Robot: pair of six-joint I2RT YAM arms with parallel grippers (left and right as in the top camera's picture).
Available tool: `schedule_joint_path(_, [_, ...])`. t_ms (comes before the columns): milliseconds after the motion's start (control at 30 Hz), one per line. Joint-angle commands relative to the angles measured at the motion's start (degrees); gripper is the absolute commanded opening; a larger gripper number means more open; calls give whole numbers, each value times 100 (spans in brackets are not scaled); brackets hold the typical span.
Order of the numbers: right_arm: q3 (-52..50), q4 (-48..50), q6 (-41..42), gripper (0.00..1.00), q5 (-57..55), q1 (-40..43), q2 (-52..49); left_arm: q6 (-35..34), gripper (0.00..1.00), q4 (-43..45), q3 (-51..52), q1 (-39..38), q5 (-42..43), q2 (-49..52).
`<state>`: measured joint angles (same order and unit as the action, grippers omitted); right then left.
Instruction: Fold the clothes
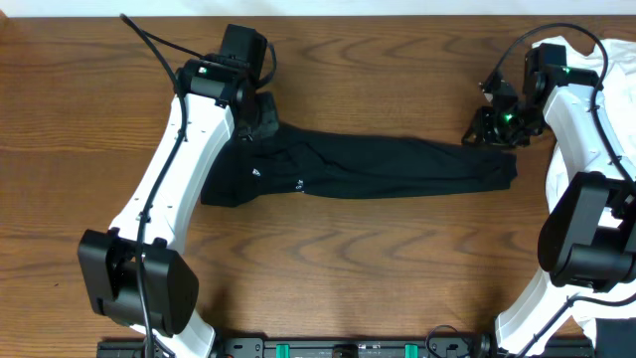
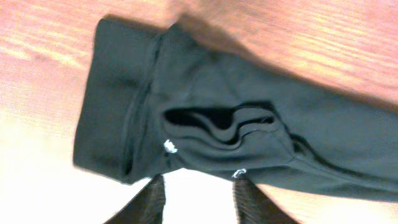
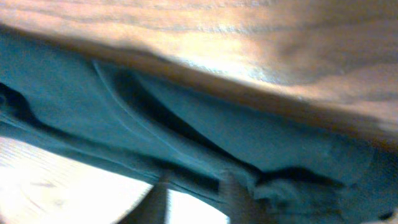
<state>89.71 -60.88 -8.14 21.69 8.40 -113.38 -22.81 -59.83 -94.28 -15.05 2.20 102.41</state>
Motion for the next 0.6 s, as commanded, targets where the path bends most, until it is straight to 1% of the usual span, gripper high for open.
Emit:
schedule_joint_path(0, [-190, 125, -24, 8, 363, -68, 90, 247, 25, 391, 192, 11, 638, 306])
schedule_joint_path(67, [-326, 247, -101, 5, 358, -136, 76, 306, 15, 804, 267, 0, 874, 446])
schedule_joint_path(133, [-485, 435, -116, 5, 361, -186, 76, 304, 12, 1132, 304, -15, 920, 601])
schedule_joint_path(233, [-772, 776, -114, 5, 361, -245, 76, 304, 12, 1329, 306, -52, 920, 874])
schedule_joint_path(433, [-1362, 1099, -118, 6, 310, -264, 76, 374, 11, 1257, 313, -164, 920, 1379])
schedule_joint_path(567, [-1635, 1165, -114, 7, -439, -251, 76, 417, 11, 1215, 376, -208, 916, 1626])
